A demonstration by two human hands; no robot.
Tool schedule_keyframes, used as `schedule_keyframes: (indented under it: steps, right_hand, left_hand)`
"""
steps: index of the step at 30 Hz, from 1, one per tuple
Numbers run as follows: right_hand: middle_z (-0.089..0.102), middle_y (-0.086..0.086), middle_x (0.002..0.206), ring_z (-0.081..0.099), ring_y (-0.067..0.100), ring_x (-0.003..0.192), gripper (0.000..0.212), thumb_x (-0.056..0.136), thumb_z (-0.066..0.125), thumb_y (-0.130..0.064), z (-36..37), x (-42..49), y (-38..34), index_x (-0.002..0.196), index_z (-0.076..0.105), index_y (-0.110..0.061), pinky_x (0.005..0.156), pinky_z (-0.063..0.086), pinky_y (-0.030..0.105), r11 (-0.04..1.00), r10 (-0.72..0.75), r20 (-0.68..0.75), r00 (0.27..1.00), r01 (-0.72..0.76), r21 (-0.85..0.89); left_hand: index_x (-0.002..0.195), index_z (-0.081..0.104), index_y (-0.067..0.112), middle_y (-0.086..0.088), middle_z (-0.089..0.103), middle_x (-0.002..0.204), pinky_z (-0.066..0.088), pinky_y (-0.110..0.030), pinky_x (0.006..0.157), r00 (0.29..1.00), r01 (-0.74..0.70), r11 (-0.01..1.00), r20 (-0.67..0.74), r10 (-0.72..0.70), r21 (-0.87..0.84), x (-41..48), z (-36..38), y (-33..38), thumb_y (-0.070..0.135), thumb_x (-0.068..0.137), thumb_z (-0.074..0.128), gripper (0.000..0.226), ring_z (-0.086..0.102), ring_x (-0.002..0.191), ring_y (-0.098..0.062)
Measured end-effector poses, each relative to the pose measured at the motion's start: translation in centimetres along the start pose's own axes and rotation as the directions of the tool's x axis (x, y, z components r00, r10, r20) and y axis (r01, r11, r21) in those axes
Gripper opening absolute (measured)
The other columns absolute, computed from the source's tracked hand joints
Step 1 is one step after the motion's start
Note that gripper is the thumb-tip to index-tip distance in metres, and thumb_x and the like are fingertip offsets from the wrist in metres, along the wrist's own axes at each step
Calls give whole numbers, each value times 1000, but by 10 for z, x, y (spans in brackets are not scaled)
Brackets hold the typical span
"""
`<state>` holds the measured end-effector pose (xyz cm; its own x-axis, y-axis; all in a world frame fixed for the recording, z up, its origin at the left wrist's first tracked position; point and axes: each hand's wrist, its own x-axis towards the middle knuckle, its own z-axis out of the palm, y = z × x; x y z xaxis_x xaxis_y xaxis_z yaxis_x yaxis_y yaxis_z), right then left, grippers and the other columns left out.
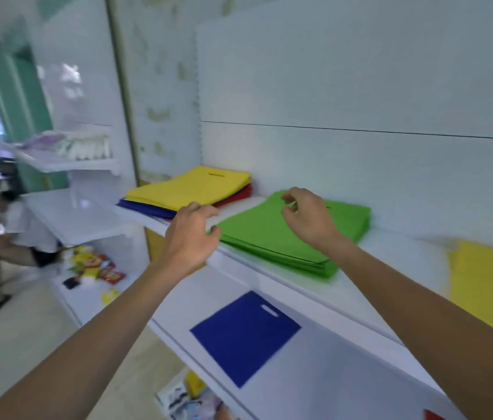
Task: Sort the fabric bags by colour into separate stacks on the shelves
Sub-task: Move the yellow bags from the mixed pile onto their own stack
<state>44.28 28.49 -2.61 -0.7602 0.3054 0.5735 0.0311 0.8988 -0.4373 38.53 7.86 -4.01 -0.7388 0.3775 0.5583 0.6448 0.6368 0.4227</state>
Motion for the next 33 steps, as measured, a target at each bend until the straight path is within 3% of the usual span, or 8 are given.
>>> schedule_keyframes:
  steps: [4,8,12,29,33]
  right_hand:
    - [64,18,104,59,33,95,25,85,52,-6,57,39,-53,106,62,1,86,46,40,996,-37,9,999,37,78]
    - [62,16,113,58,29,102,35,89,49,-8,110,72,-94,122,58,-3,90,45,35,992,-34,21,999,32,124]
    - [61,13,115,58,27,102,37,90,47,-9,156,99,-118,126,55,-5,89,47,36,990,-18,25,1000,14,143]
    - [60,9,115,56,25,105,34,89,48,-11,245,237,-98,122,56,-6,88,47,37,994,101,13,995,-101,47]
    - [58,10,119,54,25,107,35,90,50,-12,253,248,-86,124,54,-8,85,45,34,990,133,55,990,-129,-59]
  left_hand:
    - [116,61,12,-7,57,115,40,-32,88,999,41,997,4,-42,58,13,-30,-75,13,84,56,32,53,109,-24]
    - [118,60,12,-7,56,118,39,-31,89,998,53,996,14,-54,75,35,-52,-139,12,85,56,33,53,107,-23]
    - [120,58,14,-5,54,116,40,-30,90,999,34,998,27,-36,45,61,-59,-193,12,87,55,34,53,107,-20]
    - [119,58,16,-2,55,116,43,-26,83,995,-14,995,96,23,-94,207,11,-287,15,88,54,31,53,101,-15]
    - [117,60,16,-3,57,117,42,-26,82,987,-37,992,149,55,-122,241,29,-301,15,88,56,29,54,101,-15]
